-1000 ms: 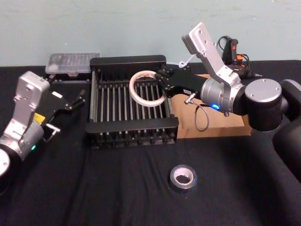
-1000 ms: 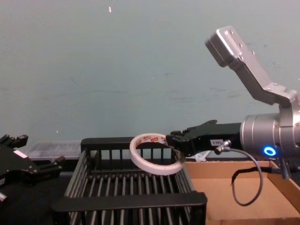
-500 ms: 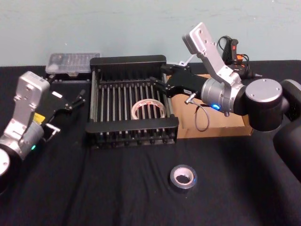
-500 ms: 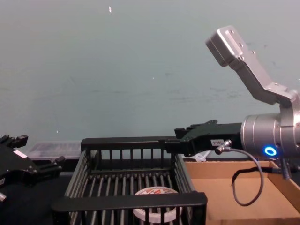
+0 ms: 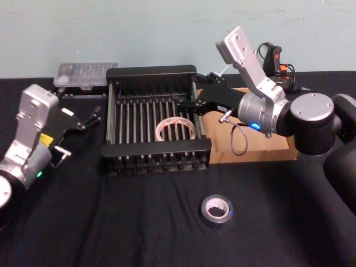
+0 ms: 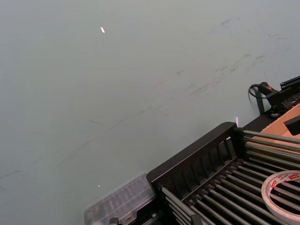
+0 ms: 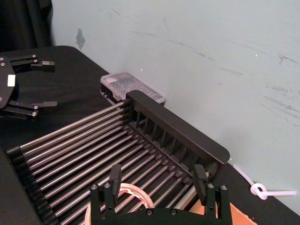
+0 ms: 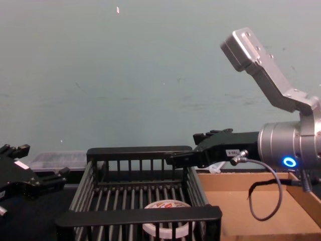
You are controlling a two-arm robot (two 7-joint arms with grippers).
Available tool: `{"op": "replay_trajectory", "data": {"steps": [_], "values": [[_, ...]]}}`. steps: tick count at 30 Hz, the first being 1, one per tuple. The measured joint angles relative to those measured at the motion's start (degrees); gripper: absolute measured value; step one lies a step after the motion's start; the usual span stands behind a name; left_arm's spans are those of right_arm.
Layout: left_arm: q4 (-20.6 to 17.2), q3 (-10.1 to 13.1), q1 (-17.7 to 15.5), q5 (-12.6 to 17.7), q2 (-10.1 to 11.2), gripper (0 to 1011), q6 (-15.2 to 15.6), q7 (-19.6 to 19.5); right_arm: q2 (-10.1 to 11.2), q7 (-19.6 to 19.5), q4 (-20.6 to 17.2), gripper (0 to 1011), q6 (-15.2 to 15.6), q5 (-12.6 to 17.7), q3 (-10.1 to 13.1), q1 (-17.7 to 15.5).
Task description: Pick up the white tape and place it into the black box , Pick up the silver tape and place it into the brown box.
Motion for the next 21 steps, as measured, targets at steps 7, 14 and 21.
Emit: {"op": "replay_trajectory", "data": {"steps": [7, 14, 21], "values": [[0.0, 0.0, 0.0, 0.0, 0.0, 1001, 0.0, 0.0, 0.35, -0.1, -1.05, 1002, 0.39, -0.02, 0.41, -0.54], [0.0, 0.0, 0.0, 0.0, 0.0, 1001, 0.0, 0.0, 2.1, -0.58, -5.44, 1002, 2.45, 0.57, 1.85, -2.63], [0.0, 0.0, 0.0, 0.0, 0.0, 1001, 0.0, 0.01, 6.17, 0.13, -12.73, 1002, 5.88, 2.16, 3.57, -6.26]]}}
